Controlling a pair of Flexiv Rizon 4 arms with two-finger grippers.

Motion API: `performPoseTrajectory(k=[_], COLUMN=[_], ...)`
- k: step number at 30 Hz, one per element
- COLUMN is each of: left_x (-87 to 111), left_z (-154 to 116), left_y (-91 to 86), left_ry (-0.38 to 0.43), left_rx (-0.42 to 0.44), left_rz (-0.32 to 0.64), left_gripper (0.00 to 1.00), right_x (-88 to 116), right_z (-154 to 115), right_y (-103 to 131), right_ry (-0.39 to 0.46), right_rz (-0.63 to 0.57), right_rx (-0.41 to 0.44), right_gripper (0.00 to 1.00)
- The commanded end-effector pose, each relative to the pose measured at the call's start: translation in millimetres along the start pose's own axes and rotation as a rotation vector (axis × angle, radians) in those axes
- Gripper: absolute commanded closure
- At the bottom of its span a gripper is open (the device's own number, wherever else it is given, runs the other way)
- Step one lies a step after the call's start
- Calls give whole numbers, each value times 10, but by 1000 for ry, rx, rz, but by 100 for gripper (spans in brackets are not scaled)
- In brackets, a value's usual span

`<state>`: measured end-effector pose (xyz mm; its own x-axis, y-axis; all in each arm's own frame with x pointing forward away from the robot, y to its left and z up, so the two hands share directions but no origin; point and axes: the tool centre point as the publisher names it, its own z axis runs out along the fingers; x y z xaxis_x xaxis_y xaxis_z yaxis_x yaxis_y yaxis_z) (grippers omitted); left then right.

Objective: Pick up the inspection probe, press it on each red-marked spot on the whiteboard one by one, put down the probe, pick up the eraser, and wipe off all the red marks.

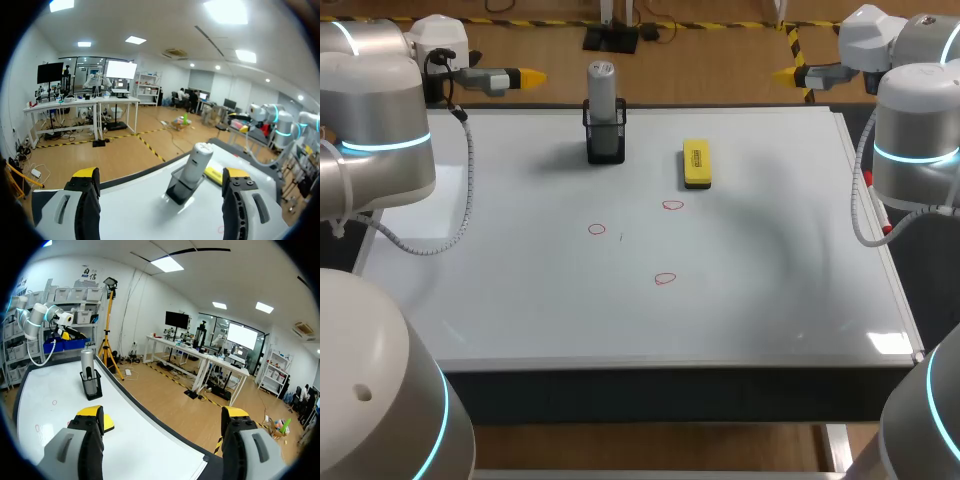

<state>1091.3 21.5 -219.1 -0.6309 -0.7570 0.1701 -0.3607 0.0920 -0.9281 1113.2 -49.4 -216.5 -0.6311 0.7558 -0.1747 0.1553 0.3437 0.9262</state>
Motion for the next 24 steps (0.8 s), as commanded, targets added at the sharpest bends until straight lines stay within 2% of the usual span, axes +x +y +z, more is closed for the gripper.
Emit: performPoseTrajectory(k=[1,16,17,19,21,24], left_x=[-1,-1,3,41,78,143], left_z=[-6,-6,8,50,82,116], left_y=[-7,-7,-4,16,26,38], left_ry=[2,2,24,48,121,183], left_rx=[-4,-4,14,-4,18,48], left_rz=[-1,-1,-2,45,72,123], left_gripper=[0,0,0,0,0,0], right_x=[-2,-2,-2,-2,-2,-2], right_z=[0,0,0,0,0,0], right_y=[-1,-1,-1,-1,-1,-1], right_ry=[0,0,0,0,0,0], right_rz=[0,0,0,0,0,0], right_rx=[0,0,0,0,0,0], right_gripper=[0,0,0,0,0,0])
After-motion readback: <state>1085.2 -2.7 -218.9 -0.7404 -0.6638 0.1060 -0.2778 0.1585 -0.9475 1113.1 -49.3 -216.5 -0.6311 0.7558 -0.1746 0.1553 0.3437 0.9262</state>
